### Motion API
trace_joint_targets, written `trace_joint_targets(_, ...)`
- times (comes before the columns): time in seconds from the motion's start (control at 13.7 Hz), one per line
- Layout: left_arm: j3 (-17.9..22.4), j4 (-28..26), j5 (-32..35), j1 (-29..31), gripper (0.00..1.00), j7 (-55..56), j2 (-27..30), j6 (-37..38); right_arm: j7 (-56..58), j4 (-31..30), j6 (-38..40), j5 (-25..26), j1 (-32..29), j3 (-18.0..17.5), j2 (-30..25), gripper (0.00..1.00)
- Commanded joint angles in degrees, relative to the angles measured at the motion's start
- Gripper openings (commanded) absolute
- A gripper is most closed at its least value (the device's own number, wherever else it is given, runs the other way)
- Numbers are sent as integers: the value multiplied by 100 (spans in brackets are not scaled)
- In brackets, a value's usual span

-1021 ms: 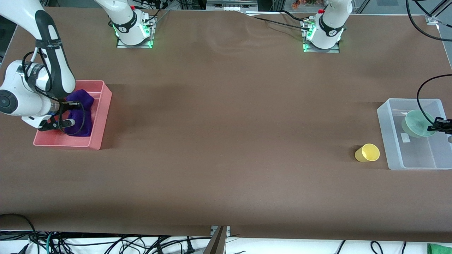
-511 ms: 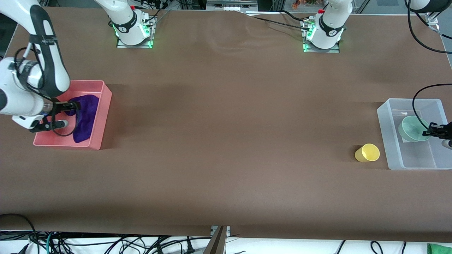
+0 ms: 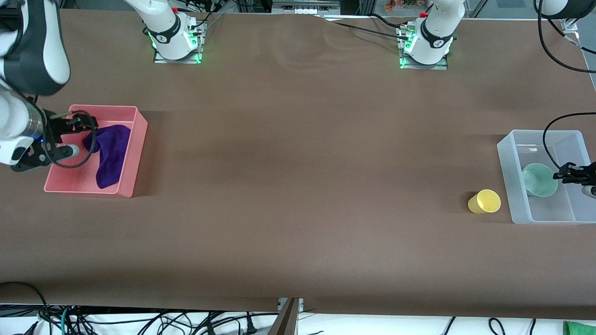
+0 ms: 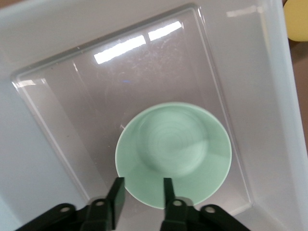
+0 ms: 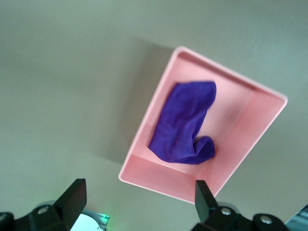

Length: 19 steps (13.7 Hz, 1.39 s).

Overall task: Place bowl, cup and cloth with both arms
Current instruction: 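Lower the purple cloth into the pink tray and open the right gripper, then release the bowl in the bin and raise the left gripper, then move the left gripper to the yellow cup and grasp its rim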

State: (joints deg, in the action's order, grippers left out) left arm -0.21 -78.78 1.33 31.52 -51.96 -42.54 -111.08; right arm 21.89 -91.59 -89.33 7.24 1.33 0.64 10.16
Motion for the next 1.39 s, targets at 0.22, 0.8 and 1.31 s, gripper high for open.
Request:
trace_joint_targets(0.22,-575,135,-124,-14,100,36,666,113,9,713,145,15,-80,-284,-365,99)
trace_joint_targets(0.8,-709,47,-27,-883,100,486,642,227,-1405,731,276,-522,-160,-231,-462,99)
trace_joint_targets(1.31,-621,91,131,-1350,100,591,475,157,-1406,739,259,-478,-151,-222,-383,99)
